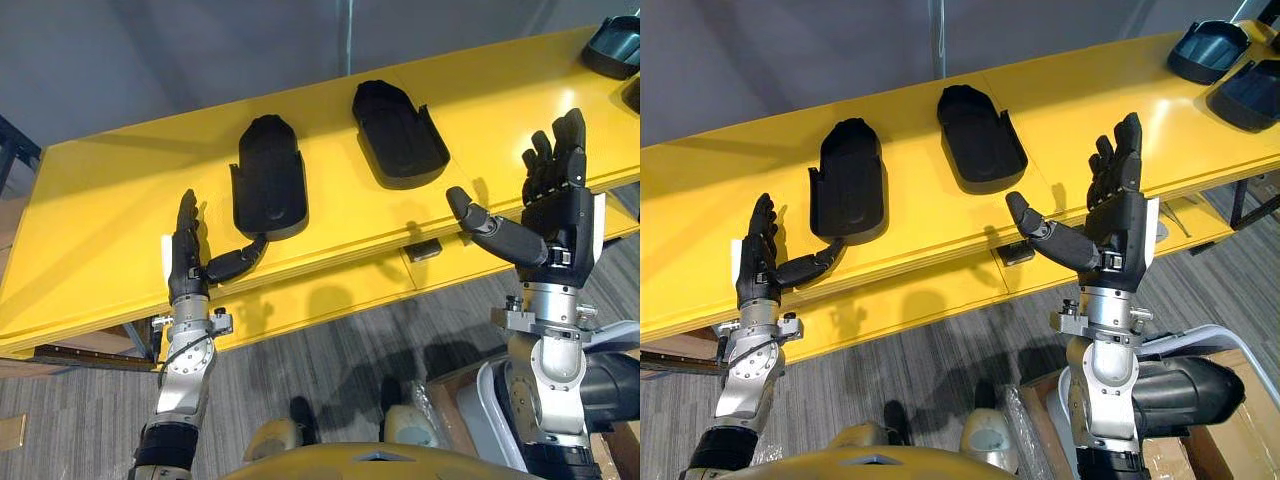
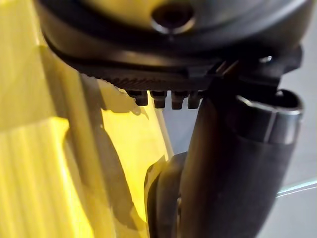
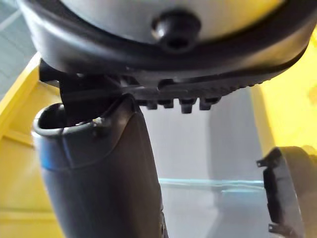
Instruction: Walk over and take three plastic housings, then place them on the shelf
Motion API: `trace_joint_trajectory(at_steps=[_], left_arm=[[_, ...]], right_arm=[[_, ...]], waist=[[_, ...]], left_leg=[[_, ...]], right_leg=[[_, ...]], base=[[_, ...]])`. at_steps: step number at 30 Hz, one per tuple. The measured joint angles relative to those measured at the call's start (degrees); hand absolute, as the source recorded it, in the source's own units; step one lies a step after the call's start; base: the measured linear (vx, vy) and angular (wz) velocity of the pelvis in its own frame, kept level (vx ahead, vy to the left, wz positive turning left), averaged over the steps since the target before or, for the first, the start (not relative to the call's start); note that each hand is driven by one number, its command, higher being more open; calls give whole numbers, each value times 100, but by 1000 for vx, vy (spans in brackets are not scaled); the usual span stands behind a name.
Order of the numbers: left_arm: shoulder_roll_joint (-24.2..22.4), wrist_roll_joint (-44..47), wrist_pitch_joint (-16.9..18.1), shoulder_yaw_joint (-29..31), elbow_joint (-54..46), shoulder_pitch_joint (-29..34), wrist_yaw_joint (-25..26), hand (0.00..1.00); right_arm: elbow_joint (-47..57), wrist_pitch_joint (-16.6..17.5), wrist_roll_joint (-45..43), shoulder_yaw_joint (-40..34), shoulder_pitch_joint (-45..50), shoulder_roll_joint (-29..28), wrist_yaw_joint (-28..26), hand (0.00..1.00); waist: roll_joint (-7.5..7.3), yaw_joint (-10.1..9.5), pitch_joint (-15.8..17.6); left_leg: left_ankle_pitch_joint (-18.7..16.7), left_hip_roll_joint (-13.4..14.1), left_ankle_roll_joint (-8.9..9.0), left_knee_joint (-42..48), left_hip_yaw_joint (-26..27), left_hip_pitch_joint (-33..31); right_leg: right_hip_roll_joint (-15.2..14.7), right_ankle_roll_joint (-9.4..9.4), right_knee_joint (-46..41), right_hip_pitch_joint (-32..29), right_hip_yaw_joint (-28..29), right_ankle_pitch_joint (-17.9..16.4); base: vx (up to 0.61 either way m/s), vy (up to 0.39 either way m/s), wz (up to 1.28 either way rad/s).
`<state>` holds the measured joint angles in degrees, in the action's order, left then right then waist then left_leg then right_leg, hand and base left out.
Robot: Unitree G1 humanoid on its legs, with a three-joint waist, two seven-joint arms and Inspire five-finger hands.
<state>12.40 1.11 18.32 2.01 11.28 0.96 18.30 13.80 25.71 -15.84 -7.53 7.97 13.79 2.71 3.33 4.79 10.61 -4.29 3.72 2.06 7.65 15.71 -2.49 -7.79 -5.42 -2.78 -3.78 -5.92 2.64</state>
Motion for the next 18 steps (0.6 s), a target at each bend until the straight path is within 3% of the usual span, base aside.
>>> trace_joint_trajectory(at_steps=[7, 18], left_arm=[[64, 10, 4, -34, 453, -373, 136, 100], [168, 159, 16, -150, 658, -604, 246, 100]], right_arm=[[-57, -1, -43, 160, -2, -1, -116, 100], [-57, -1, -83, 378, -81, 0, -117, 100]], waist=[[126, 21, 58], [125, 49, 58]], left_leg=[[7, 0, -11, 15, 46, 4], [9, -5, -15, 17, 66, 6]], right_leg=[[1, -5, 0, -20, 64, 30], [0, -7, 12, -26, 87, 61]], base=[[-32, 10, -4], [0, 0, 0]])
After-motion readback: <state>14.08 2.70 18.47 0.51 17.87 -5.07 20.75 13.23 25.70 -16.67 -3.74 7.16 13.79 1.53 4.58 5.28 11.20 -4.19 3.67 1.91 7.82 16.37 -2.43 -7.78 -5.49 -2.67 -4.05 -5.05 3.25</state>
